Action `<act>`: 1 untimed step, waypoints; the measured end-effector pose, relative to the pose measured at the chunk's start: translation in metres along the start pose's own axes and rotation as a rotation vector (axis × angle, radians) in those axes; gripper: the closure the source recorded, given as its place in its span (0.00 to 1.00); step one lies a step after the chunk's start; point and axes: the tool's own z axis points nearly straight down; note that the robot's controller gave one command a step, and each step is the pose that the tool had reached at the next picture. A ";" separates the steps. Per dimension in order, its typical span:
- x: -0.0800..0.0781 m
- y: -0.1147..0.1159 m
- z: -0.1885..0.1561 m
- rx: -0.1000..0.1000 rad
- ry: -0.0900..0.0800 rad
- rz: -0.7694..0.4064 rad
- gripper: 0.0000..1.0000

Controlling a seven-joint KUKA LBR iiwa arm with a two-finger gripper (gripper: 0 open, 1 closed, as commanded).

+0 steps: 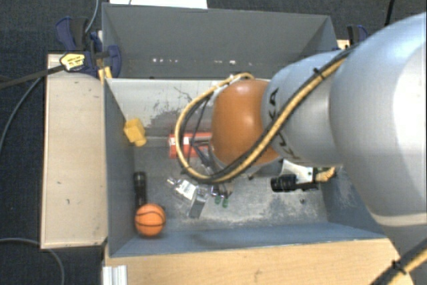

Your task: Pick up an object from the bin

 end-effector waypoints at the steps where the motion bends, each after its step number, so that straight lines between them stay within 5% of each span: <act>1: 0.001 -0.004 0.033 0.000 0.000 -0.125 0.00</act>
Offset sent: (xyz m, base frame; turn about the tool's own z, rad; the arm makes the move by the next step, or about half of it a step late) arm -0.0126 -0.0051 -0.0423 0.2264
